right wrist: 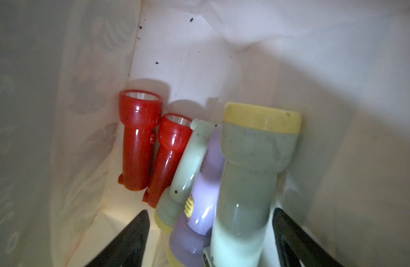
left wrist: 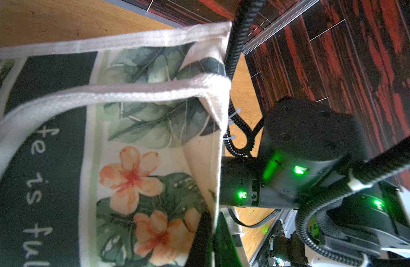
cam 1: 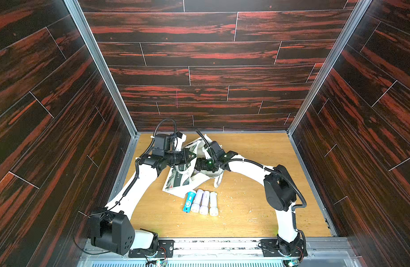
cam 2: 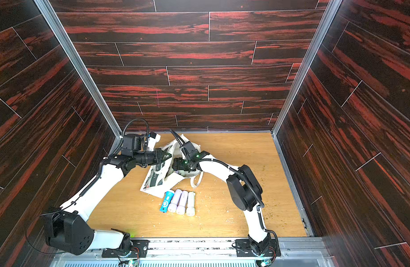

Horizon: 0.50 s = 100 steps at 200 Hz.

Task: Put the flashlights into the tote bags
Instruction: Place the flashlight in the canvas bag.

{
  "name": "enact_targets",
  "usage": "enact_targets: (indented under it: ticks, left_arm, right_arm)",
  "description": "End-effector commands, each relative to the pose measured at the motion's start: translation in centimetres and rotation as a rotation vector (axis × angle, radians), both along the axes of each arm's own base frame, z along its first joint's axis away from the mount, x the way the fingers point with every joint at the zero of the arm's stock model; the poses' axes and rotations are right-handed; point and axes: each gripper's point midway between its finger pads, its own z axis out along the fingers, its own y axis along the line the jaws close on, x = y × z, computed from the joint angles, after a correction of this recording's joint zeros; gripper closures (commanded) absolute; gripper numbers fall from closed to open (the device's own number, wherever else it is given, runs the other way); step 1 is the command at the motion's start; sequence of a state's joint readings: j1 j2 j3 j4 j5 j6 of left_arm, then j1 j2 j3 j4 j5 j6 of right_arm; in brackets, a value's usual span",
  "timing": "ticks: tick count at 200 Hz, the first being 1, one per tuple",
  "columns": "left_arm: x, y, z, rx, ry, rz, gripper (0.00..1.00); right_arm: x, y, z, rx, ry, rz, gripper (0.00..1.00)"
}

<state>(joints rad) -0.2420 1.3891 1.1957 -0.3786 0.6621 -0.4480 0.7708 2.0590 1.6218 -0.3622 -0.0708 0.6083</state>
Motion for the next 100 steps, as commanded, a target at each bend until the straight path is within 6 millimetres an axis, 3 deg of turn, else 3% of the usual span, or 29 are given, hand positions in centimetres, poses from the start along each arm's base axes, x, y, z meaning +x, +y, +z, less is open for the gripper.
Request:
enact_targets:
  ticks: [1,48,82,100]
  left_arm:
    - [-0.1,0.6,1.3,0.05,-0.048,0.013,1.0]
    - [0.3,2.6,1.2,0.175,-0.071,0.085,1.0]
    - [0.4,4.4,0.7,0.289,-0.061,0.141,1.0]
    - [0.7,5.6,0.6,0.349,-0.063,0.187,1.0]
  right_arm:
    - [-0.3,-1.5,4.1,-0.009,-0.06,-0.019,0.16]
    - [-0.9,-3.6,10.6,0.012,-0.188,-0.04,0.16]
    - [-1.8,-5.6,13.6,0.016,-0.248,-0.063,0.16]
    - [-2.6,-6.5,14.1,0.012,-0.251,-0.076,0.16]
